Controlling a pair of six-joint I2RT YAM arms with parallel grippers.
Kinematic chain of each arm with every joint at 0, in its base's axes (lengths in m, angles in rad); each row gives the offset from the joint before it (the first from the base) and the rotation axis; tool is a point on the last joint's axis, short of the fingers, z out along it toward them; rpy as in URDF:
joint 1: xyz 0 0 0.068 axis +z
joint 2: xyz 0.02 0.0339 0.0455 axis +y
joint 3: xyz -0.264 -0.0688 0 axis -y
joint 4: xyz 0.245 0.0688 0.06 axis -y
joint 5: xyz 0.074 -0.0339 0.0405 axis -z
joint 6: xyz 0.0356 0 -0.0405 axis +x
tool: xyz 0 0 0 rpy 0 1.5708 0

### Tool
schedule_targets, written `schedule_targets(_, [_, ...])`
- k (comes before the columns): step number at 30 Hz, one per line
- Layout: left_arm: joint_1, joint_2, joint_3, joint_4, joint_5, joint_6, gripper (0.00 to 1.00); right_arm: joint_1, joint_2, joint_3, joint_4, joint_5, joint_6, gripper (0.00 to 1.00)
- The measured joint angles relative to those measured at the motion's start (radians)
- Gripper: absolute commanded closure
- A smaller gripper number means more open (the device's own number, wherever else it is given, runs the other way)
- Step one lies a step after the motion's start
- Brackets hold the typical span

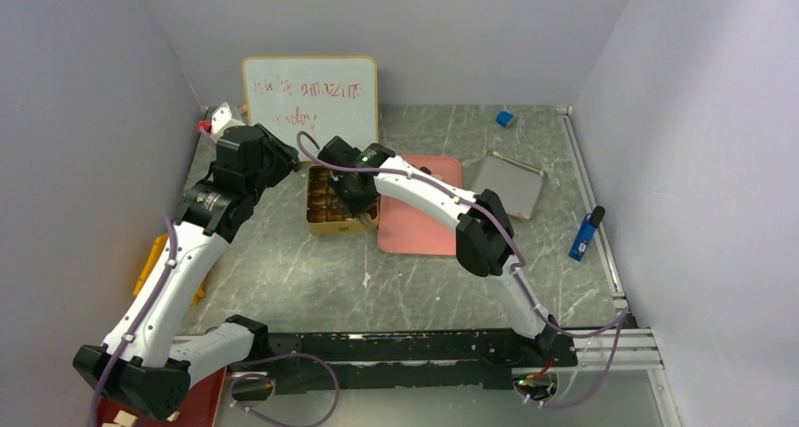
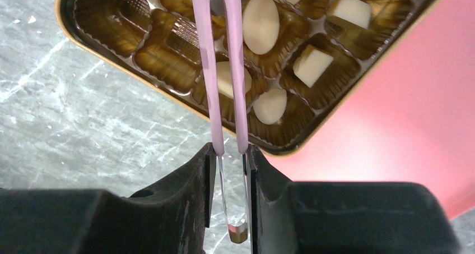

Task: Pack the chocolate
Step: Place the fake chocolate in the packing box, then place the clamp at the center of the board.

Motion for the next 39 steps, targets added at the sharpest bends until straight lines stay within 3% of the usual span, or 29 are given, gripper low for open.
schedule_targets(4, [0.0,0.0,0.0,0.002,0.001,0.0,0.55,-0.001,-0.06,-0.061,0.018,0.021,0.005,0.74])
schedule_targets(11, [0.0,0.013,0.0,0.006,0.007,0.0,0.55,-0.039,-0.275,-0.311,0.067,0.063,0.049,0.76])
schedule_targets(26, [0.0,0.102,-0.016,0.052,0.045,0.002,0.57,-0.277,-0.836,-0.931,0.088,0.146,0.208,0.76])
schedule_targets(39, [-0.002,0.102,-0.062,0.076,0.079,0.004,0.57,-0.342,-0.929,-1.182,0.093,0.129,0.274,0.76])
